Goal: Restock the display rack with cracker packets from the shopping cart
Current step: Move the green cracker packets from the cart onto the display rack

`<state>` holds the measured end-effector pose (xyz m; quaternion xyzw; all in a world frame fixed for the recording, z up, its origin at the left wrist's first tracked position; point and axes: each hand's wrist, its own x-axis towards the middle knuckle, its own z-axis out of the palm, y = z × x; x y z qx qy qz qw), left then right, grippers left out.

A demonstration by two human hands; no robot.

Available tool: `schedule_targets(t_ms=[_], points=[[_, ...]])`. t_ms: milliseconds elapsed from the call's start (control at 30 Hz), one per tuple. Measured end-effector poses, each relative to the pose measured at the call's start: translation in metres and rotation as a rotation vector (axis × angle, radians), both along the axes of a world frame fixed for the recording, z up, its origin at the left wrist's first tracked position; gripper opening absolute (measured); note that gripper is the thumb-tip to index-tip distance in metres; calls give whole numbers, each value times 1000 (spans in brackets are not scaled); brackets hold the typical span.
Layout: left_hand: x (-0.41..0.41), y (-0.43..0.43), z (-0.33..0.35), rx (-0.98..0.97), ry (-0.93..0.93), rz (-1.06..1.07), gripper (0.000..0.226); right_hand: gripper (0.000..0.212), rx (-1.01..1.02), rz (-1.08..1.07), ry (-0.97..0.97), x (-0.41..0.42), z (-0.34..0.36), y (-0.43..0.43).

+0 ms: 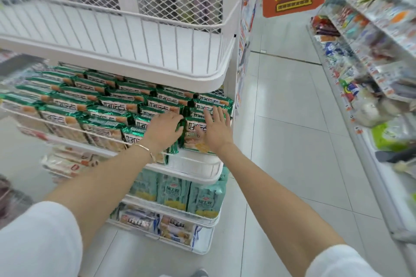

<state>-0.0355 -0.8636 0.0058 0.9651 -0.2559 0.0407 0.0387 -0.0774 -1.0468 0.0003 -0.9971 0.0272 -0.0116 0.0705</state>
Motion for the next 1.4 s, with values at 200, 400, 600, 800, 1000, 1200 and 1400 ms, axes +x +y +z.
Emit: schedule_targets(t_ms=[200,400,600,800,1000,1200,1400], points=[[-22,125,12,-71,-93,199,36,57,80,139,-129,-14,20,108],[-71,318,-2,-87,-52,525,40,56,46,389,-40,-11,17,263],[-141,486,-15,-13,59,836,29,53,51,586,10,-17,-7,427],[-196,595,-26,-40,100,1100,25,58,61,740,28,-21,-16,551],[-202,672,-42,-165,133,1256,22,58,74,892,93,-2,-33,657],[-168,750,-56,-240,180,1376,22,58,34,1003,189,54,-67,759],[-121,820,-69,-342,220,1507,20,63,-20,1042,392,129,-100,847]])
